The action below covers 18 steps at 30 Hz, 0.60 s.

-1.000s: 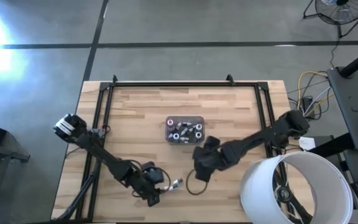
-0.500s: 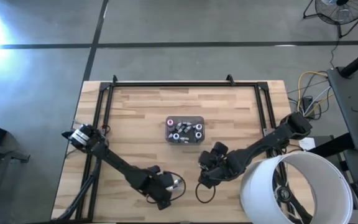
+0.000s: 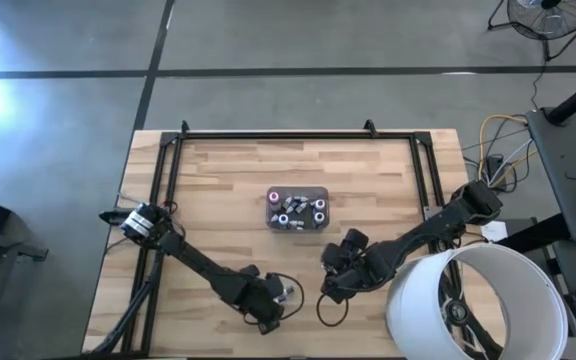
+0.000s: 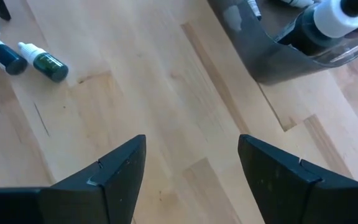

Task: Pick & Place food coloring
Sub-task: Put the small red food coloring bottle in the black bin

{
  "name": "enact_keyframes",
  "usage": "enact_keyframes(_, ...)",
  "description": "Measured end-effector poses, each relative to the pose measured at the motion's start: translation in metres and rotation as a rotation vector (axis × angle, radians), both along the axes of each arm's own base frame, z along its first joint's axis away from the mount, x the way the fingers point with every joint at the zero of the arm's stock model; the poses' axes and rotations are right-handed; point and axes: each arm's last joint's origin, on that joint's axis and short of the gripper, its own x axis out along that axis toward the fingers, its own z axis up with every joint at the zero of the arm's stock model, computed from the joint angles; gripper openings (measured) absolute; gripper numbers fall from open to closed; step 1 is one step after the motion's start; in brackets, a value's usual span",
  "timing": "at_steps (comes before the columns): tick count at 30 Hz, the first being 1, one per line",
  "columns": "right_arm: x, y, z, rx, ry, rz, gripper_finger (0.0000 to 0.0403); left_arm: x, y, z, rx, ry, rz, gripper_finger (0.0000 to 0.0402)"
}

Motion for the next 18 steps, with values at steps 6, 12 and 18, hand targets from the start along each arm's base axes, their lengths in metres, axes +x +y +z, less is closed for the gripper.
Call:
enact_keyframes(6, 0.0, 0.0, 0.0, 0.004, -0.001, -0.011, 0.0249, -0.002, 0.003, -0.001, 0.023, 0.022, 0.005, 0.0122)
enact_keyframes(12, 0.0, -0.001, 0.0, 0.003, -0.019, -0.044, 0.0249, -0.003, 0.007, -0.002, 0.069, 0.042, -0.008, 0.0079)
enact_keyframes(18, 0.0, -0.001, 0.001, -0.027, -0.064, -0.093, 0.0245, -0.011, 0.019, 0.005, 0.144, 0.104, -0.012, 0.0045)
